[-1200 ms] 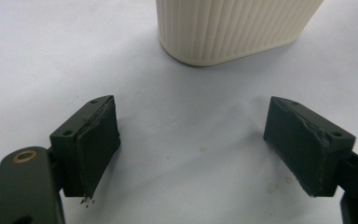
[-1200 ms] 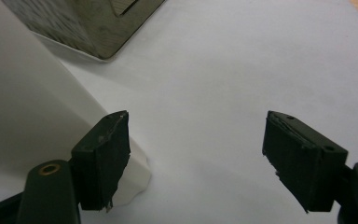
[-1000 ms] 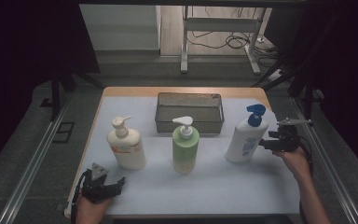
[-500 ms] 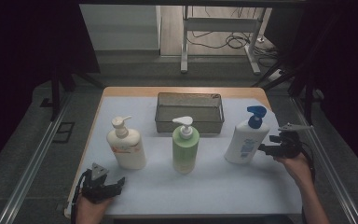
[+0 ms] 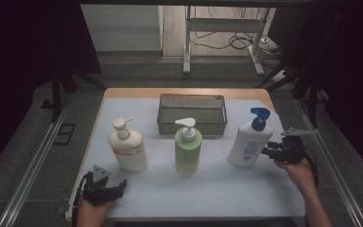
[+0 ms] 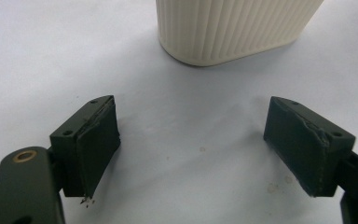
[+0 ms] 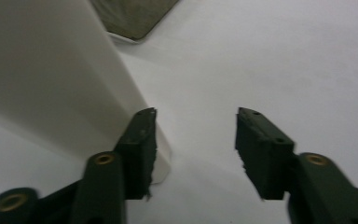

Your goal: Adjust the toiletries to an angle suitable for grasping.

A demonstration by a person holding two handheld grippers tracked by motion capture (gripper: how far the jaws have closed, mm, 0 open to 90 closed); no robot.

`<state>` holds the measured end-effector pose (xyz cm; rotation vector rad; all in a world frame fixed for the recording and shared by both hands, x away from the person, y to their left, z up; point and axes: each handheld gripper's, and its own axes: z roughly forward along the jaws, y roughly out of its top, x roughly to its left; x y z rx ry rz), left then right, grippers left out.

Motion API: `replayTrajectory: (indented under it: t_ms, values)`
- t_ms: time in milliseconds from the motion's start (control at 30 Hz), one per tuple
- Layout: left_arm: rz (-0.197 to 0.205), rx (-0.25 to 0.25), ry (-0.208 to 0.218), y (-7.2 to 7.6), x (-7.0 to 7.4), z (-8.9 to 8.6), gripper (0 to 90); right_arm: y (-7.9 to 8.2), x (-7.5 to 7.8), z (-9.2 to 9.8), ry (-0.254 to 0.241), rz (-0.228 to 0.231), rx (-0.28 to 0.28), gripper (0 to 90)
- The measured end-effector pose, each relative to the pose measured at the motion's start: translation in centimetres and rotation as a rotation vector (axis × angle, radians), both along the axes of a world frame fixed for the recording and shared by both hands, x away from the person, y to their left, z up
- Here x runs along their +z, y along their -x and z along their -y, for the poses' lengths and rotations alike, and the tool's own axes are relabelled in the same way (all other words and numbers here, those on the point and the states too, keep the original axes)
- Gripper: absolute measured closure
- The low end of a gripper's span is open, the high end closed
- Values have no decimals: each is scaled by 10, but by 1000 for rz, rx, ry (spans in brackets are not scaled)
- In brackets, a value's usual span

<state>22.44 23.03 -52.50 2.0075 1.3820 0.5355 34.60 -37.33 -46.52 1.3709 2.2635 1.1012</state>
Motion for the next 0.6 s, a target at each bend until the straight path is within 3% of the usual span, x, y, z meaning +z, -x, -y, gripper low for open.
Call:
replayTrajectory:
  t_ms: [133,300,433,600]
  values:
    - [0,0,0,0,0,0,176,3,1,-4,0,-3,43,713]
    - [0,0,0,0,0,0,176,5,-1,-8,7,-10,77,812]
    - [0,0,0,0,0,0,176,7,-5,-12,26,-10,104,877]
    - [0,0,0,0,0,0,176,12,-9,-13,34,-28,120,883]
